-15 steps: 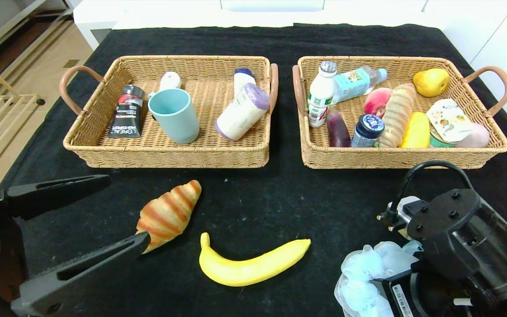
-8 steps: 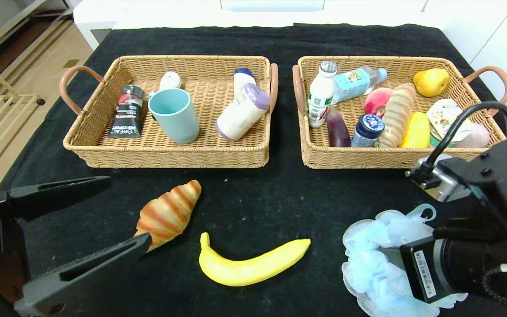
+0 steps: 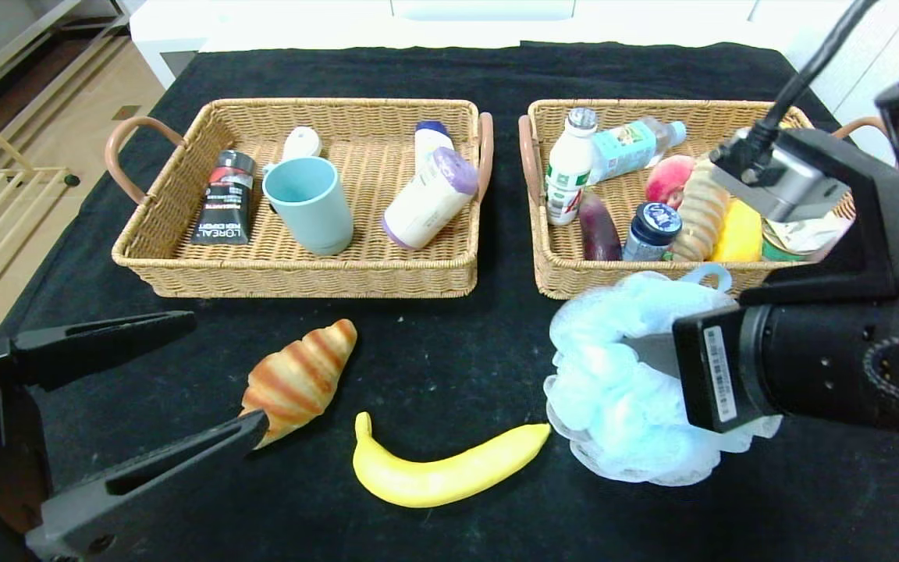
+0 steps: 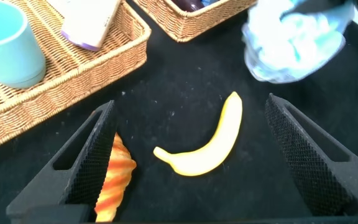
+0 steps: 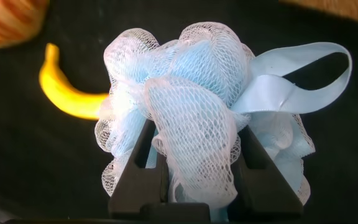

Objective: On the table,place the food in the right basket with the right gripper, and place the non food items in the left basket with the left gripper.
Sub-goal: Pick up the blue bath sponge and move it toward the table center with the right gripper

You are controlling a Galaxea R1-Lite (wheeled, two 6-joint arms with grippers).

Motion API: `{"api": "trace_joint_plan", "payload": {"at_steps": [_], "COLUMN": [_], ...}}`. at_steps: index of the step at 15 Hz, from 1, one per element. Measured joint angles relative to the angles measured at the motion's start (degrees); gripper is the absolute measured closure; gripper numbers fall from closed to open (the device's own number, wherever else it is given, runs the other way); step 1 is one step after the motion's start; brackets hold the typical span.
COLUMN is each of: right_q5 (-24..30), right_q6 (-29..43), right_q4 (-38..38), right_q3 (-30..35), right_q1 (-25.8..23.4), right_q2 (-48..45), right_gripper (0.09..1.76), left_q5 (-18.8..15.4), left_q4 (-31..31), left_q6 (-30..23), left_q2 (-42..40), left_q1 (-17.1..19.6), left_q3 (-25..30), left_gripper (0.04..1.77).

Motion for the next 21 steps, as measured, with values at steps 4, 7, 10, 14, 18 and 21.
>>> {"api": "trace_joint_plan", "payload": {"at_steps": [4,7,10,14,18,21], "right_q5": [-0.2,-0.17,-0.3,-0.41,-2.34,-2.49], "right_q6": [-2.05,-5.24,-5.6,-5.63,-5.71,-5.71], "right_q4": [-5.05,-13.53,-17.7,-23.1,-27.11,-27.78], "right_q3": [-9.18,-11.33,-11.56,-11.41,-11.61,-11.65], "right_q1": [2.52,3.47,4.05,4.44,4.51,4.46], "right_q2": [7.19,12.0,15.8,20.19,23.13,24.41], "right_gripper": [1.34,1.36,1.38,1.4,1.41,1.42], "left_q5": [0.33,0.35,0.35,0.38,0.35,0.35], "left_q4": [-0.28,-0.5,-0.63,-0.69,-0.72,-0.63], "left_q6": [0.02,0.04,0.04,0.02,0.02,0.02], "left_q2": [-0.09,-0.3,-0.72,-1.08,-1.27,-1.28], "left_q1": [0.0,0.0,0.0,0.06,0.09,0.06], "left_q3": [-0.11,-0.24,-0.44,-0.46,-0.46,-0.46], "left_gripper": [0.09,0.09,0.09,0.09,0.09,0.09]}}
